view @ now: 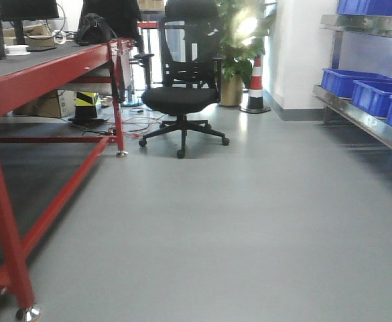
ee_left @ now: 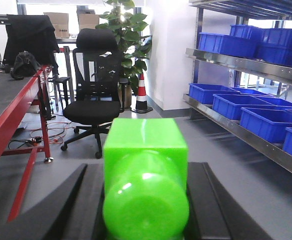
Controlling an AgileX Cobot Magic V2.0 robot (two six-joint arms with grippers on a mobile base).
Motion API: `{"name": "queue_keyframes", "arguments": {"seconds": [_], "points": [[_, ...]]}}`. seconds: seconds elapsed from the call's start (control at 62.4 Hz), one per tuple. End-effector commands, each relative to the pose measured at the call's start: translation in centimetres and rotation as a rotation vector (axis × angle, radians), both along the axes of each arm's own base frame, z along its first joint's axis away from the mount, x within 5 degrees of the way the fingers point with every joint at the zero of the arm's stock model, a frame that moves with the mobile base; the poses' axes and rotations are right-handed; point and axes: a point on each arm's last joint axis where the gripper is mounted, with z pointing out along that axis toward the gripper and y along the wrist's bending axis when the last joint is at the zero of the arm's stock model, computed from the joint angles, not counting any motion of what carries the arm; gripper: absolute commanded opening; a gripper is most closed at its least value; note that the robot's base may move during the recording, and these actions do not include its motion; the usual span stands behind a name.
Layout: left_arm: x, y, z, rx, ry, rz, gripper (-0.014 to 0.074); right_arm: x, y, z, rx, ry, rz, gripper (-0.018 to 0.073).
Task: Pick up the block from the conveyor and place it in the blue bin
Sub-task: 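Drive the base away from the conveyor toward the bin shelves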
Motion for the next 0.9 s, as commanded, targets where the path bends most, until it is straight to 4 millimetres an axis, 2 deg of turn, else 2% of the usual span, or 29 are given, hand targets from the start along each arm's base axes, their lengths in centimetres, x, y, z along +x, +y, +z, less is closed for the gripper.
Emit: {"name": "queue_keyframes", "arguments": {"seconds": [0.0,0.881], "points": [[-0.1,-0.03,0.22,-0.006,-0.021,-0.006,-0.0111,-0.04,-0.02,0.12,-0.007,-0.02,-0.001,-0.0162],[-0.1,-0.03,0.22,-0.006,-0.021,-0.006,-0.0111,-0.04,-0.02,0.12,-0.007,-0.02,-0.001,-0.0162]]}}
